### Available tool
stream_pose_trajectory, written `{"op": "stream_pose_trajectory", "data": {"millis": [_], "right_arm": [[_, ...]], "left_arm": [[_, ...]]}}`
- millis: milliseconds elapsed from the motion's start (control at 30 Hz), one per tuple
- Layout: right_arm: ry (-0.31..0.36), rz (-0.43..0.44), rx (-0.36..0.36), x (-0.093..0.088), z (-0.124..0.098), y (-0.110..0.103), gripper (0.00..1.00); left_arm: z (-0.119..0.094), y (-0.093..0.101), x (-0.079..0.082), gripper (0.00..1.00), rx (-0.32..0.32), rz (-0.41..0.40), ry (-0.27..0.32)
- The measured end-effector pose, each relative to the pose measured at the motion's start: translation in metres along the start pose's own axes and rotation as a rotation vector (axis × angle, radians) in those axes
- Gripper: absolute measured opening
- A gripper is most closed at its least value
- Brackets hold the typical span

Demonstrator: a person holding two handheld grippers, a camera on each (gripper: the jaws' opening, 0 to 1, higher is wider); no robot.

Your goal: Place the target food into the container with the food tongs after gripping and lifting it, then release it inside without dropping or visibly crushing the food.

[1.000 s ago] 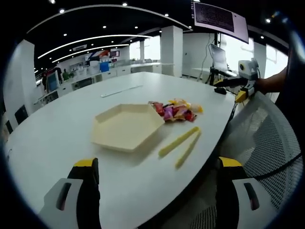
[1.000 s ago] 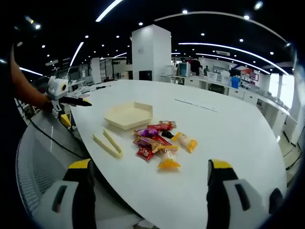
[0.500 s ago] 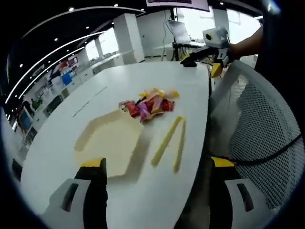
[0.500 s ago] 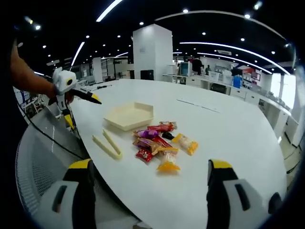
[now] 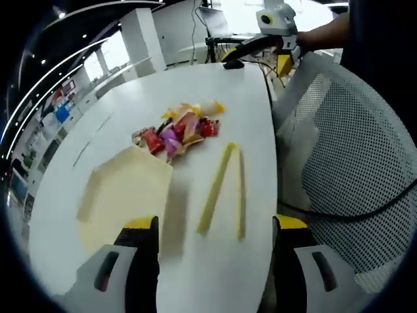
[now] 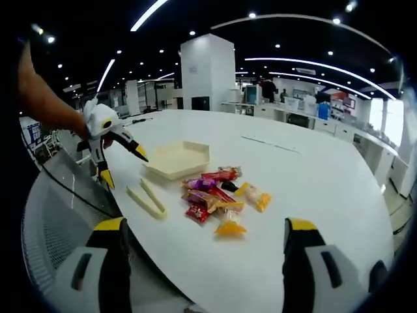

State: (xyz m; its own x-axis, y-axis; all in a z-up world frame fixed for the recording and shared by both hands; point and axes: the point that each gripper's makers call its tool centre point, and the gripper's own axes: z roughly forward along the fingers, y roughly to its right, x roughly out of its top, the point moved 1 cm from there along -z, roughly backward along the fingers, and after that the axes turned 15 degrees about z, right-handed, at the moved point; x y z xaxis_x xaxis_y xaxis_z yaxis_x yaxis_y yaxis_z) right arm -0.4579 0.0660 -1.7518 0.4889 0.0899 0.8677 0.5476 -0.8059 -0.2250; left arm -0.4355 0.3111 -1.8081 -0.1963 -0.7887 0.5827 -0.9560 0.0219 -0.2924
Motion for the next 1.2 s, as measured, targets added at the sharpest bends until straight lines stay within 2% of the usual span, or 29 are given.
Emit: {"op": "stream_pose_trajectory", "data": {"millis": [167,467,767,933,967,1200], "right_arm": [[-0.01,-0.002,0.001,0.0,0.002,0.0,0.99],[-0.014,-0.003,0.008,0.0,0.002,-0.002,0.99],[-0.01,0.005,0.0,0.0,0.001,-0.005,0.99],[-0.008,0.0,0.001,0.001,-0.002,-0.006,0.99],[-0.006,0.002,-0.002,0.001,-0.003,-0.006,0.99],[-0.003,0.016,-0.009,-0.001,-0.007,-0.004,0.99]], "left_arm": [[0.005,0.005,-0.004,0.63,-0.026,0.003,-0.009],[0.016,0.007,-0.004,0.47,-0.039,0.045,-0.027],[0.025,0.009,-0.009,0.36,-0.105,0.033,-0.043],[0.033,0.01,-0.011,0.32,-0.13,0.057,-0.055],[0.034,0.008,-0.012,0.31,-0.122,0.082,-0.063],[0.034,0.009,-0.013,0.29,-0.136,0.071,-0.067]]}}
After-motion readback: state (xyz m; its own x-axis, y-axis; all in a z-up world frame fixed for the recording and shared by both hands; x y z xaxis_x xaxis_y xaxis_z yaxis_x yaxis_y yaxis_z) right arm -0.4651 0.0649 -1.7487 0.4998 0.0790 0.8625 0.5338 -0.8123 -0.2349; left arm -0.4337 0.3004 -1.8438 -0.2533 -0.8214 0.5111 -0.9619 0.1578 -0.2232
